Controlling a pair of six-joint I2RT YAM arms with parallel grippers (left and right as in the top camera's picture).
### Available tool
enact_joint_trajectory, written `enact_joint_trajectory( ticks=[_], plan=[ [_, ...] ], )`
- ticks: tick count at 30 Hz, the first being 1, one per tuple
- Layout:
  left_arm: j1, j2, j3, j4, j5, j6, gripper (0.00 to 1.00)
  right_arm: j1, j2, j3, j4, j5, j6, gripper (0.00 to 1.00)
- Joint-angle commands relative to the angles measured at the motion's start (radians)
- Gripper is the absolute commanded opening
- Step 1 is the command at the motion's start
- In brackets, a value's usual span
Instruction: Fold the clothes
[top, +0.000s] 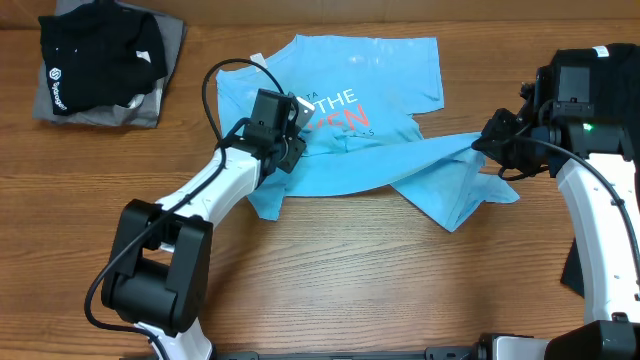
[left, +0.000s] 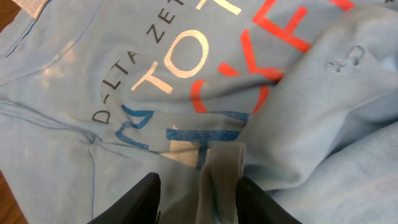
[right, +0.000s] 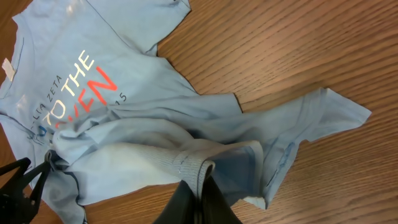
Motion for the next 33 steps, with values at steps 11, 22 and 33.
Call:
enact_joint_trajectory(
  ticks=[11,22,33],
  plan=[
    [0.009,0.042,0.022,0.008,0.090,0.023,0.44,0.002,-0.006,0.011,0.004,0.010,0.005,0.05],
    [0.011,0.061,0.022,0.023,0.090,0.022,0.44,0.002,-0.006,0.011,0.004,0.010,0.005,0.05],
    [0.012,0.084,0.022,0.061,0.073,0.021,0.28,0.002,-0.006,0.011,0.004,0.010,0.005,0.05]
  ],
)
